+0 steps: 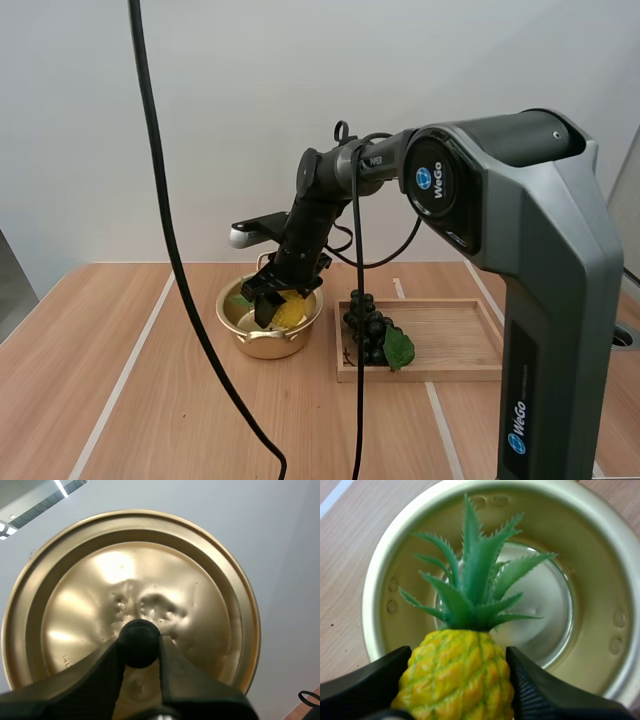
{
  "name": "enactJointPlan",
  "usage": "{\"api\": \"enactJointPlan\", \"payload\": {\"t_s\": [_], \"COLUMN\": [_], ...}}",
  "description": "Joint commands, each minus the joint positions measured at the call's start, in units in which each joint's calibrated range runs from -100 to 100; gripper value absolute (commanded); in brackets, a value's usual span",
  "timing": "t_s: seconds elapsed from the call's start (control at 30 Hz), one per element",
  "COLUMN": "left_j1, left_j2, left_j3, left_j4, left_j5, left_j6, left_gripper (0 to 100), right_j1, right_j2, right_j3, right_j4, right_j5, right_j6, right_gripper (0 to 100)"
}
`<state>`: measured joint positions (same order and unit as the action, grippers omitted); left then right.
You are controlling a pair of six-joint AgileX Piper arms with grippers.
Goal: Open the pot, put the pineapple inside, and close it
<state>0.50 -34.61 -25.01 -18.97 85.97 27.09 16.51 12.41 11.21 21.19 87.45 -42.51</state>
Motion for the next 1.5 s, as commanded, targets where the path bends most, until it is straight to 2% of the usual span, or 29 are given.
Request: {"api": "enactJointPlan", "payload": {"t_s": [0.0,0.43,0.53,0.63,1.03,1.1,1.17,1.23,1.3,1.47], "left_j1": [-0.07,-0.07,-0.07,-0.07,-0.07,-0.07,-0.07,-0.07,-0.07,-0.07], "left_j2": [-0.3,-0.3,-0.3,-0.3,-0.3,-0.3,-0.3,-0.3,-0.3,-0.3], "left_j3": [-0.6,-0.6,-0.6,-0.6,-0.6,-0.6,-0.6,-0.6,-0.6,-0.6], "left_j4": [0.3,0.3,0.3,0.3,0.3,0.3,0.3,0.3,0.3,0.3], "left_j5": [-1.0,-0.4,-0.2,0.4,1.4,1.4,1.4,1.4,1.4,1.4], "left_j6": [-0.9,-0.8,-0.8,-0.8,-0.8,-0.8,-0.8,-0.8,-0.8,-0.8], "left_gripper": [0,0,0,0,0,0,0,0,0,0], "right_j1": [0.0,0.0,0.0,0.0,0.0,0.0,0.0,0.0,0.0,0.0], "right_j2": [1.1,1.5,2.3,3.2,7.5,7.5,7.5,7.5,7.5,7.5], "right_j3": [0.3,0.3,0.3,0.3,0.3,0.3,0.3,0.3,0.3,0.3], "right_j4": [-0.4,-0.4,-0.4,-0.9,-3.0,-3.9,-5.0,-6.7,-7.9,-8.3], "right_j5": [0.1,-10.4,-11.6,-12.7,-13.6,-13.6,-13.6,-13.4,-13.4,-13.4], "right_j6": [-0.3,0.8,0.8,0.7,0.9,1.0,1.2,2.2,2.3,2.2], "right_gripper": [0,0,12,18,19,27,43,66,100,100]}}
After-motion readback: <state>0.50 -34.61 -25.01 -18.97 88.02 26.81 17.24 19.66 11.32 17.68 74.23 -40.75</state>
